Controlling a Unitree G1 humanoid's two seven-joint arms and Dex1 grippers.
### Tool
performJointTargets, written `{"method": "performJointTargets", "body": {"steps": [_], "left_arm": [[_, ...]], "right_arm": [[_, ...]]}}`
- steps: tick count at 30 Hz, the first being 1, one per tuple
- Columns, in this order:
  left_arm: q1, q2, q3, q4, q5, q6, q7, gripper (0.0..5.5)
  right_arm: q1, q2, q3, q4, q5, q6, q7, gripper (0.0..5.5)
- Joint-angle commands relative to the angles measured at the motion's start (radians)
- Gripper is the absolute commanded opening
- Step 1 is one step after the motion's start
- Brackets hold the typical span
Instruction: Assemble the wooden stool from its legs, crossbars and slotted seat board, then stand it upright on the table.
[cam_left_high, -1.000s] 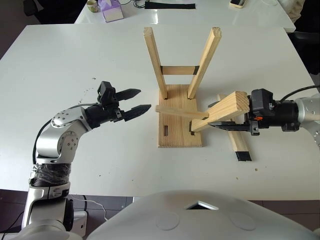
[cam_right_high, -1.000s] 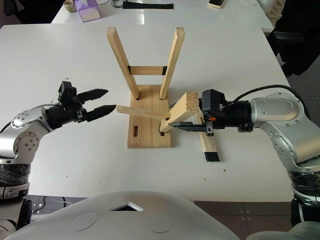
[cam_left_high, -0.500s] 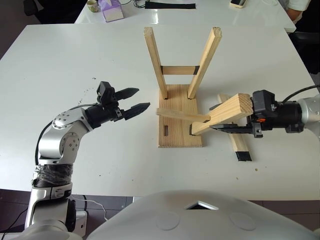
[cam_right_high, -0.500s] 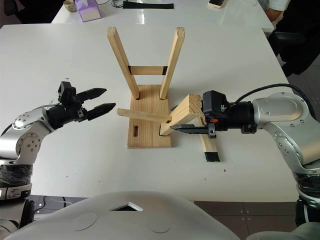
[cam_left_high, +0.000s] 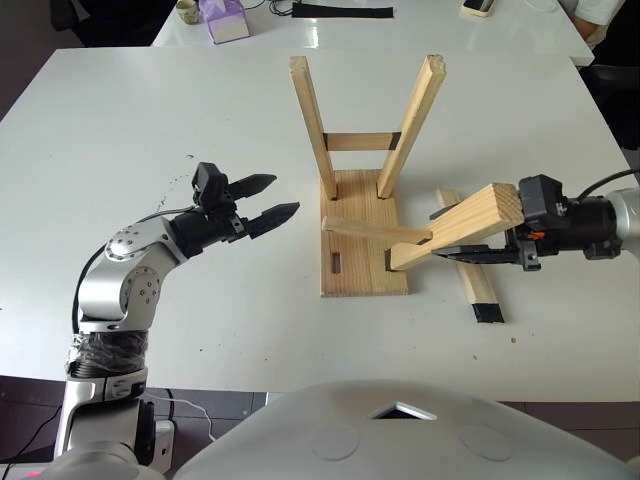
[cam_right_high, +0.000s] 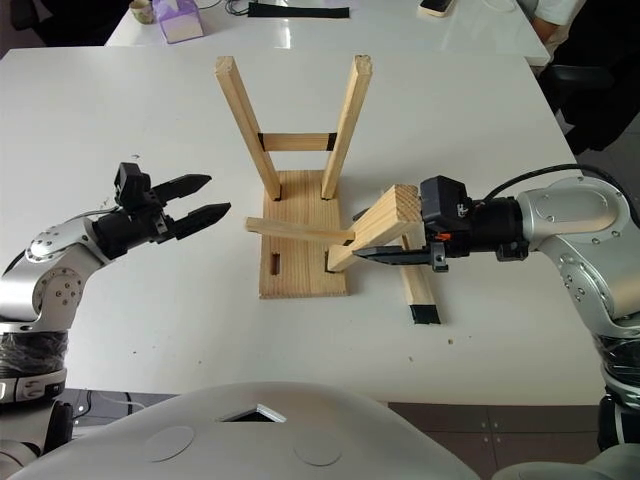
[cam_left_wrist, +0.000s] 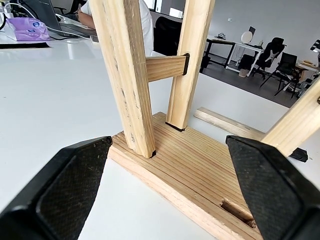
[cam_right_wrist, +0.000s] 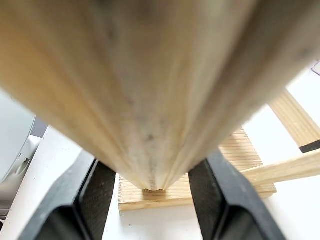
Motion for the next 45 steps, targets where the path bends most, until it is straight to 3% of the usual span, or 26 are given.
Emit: {"method": "performJointTargets", "body": {"steps": [1, 11, 18, 27, 34, 35, 40, 45], "left_arm": [[0.013, -0.009, 0.006, -0.023, 0.005, 0.003, 0.021, 4.24], [0.013, -0.016, 0.000, -0.030, 0.005, 0.006, 0.026, 4.24], [-0.004, -0.024, -0.014, -0.020, 0.012, 0.007, 0.022, 4.24], [-0.029, -0.028, -0.030, -0.009, 0.016, 0.018, 0.016, 4.24], [-0.031, -0.036, -0.030, -0.002, 0.026, 0.009, 0.027, 4.24], [-0.030, -0.038, -0.032, -0.002, 0.028, 0.006, 0.029, 4.24], [-0.022, -0.054, -0.030, 0.000, 0.037, -0.011, 0.039, 4.24], [-0.019, -0.070, -0.027, 0.004, 0.044, -0.030, 0.058, 4.24]], "right_arm": [[0.005, -0.034, 0.047, 0.049, -0.075, 0.025, 0.028, 2.03], [-0.029, -0.055, 0.104, 0.124, -0.112, -0.004, 0.092, 2.03], [-0.122, 0.014, 0.275, 0.197, -0.202, -0.014, 0.139, 2.03], [-0.005, 0.062, 0.408, 0.280, -0.306, -0.081, 0.079, 2.03], [-0.021, 0.058, 0.392, 0.240, -0.306, -0.083, 0.025, 2.03], [-0.032, 0.063, 0.390, 0.243, -0.320, -0.078, -0.003, 2.39], [-0.099, 0.092, 0.342, 0.251, -0.340, -0.046, -0.042, 3.13], [-0.106, 0.065, 0.249, 0.186, -0.294, -0.012, -0.014, 3.26]]}}
